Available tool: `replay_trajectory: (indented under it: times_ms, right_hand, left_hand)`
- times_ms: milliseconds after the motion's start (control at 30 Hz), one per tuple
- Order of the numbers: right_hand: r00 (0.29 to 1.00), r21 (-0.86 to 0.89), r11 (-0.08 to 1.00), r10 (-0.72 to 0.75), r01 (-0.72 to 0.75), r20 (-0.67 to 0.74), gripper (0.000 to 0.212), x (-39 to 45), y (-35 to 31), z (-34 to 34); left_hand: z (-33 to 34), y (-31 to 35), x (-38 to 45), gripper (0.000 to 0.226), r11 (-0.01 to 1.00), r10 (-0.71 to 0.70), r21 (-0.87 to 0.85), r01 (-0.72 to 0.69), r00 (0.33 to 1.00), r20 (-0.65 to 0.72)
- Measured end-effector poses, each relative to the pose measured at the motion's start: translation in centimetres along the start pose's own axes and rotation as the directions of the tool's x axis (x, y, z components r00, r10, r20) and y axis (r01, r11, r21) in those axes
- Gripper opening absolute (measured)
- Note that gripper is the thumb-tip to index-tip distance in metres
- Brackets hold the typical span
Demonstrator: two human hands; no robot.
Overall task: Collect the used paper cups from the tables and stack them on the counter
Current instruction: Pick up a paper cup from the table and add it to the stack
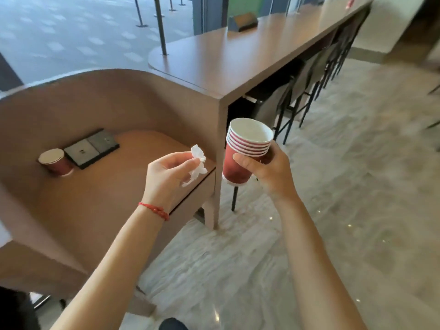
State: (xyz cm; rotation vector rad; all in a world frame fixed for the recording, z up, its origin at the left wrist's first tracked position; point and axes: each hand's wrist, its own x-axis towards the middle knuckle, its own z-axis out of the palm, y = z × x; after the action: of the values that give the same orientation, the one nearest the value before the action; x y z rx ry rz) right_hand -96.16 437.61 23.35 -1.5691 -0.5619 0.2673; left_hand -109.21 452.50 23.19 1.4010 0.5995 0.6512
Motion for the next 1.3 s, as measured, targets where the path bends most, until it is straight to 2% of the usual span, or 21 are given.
replay_trajectory:
  times_ms: [200, 367, 467, 567, 900, 1167, 1300]
  right_hand:
    - [0.961, -0.051, 0.998, 0.031, -0.047, -0.275, 0.047, 0.3, 1.8, -7.1]
    - [0.886, -0.066, 0.994, 0.049, -0.089, -0.462, 0.045, 0.3, 2.6, -10.3]
    - [0.830, -0.072, 0.992, 0.050, -0.108, -0.555, 0.046, 1.4, 1.1, -11.3]
    - [0.819, -0.071, 0.992, 0.041, -0.100, -0.572, 0.045, 2.1, 1.0, -11.6]
    - [0.762, -0.021, 0.990, 0.092, -0.136, -0.641, 0.052, 6.4, 3.6, -15.5]
    - [0.749, 0.015, 0.988, 0.127, -0.155, -0.650, 0.053, 12.8, 8.3, -24.7]
    - [0.730, 0.029, 0.985, 0.144, -0.168, -0.669, 0.054, 16.6, 7.1, -31.5]
  left_hand:
    - [7.6, -0.5, 3.6, 0.007, 1.000, -0.019, 0.019, 0.015, 0.974, 0.228]
    - [12.3, -0.8, 6.4, 0.009, 0.999, -0.017, 0.048, -0.001, 0.925, 0.379]
    - [14.5, 1.2, 8.7, 0.008, 0.998, -0.024, 0.061, -0.007, 0.878, 0.477]
    - [15.5, 1.5, 9.8, 0.006, 0.999, -0.014, 0.050, -0.014, 0.860, 0.510]
    - [23.1, -1.5, 15.6, 0.005, 0.990, -0.125, 0.126, 0.061, 0.791, 0.599]
    - [34.2, -5.3, 20.4, 0.007, 0.982, -0.178, 0.163, 0.096, 0.769, 0.614]
    - [42.1, -3.6, 22.3, 0.007, 0.974, -0.217, 0.196, 0.117, 0.736, 0.642]
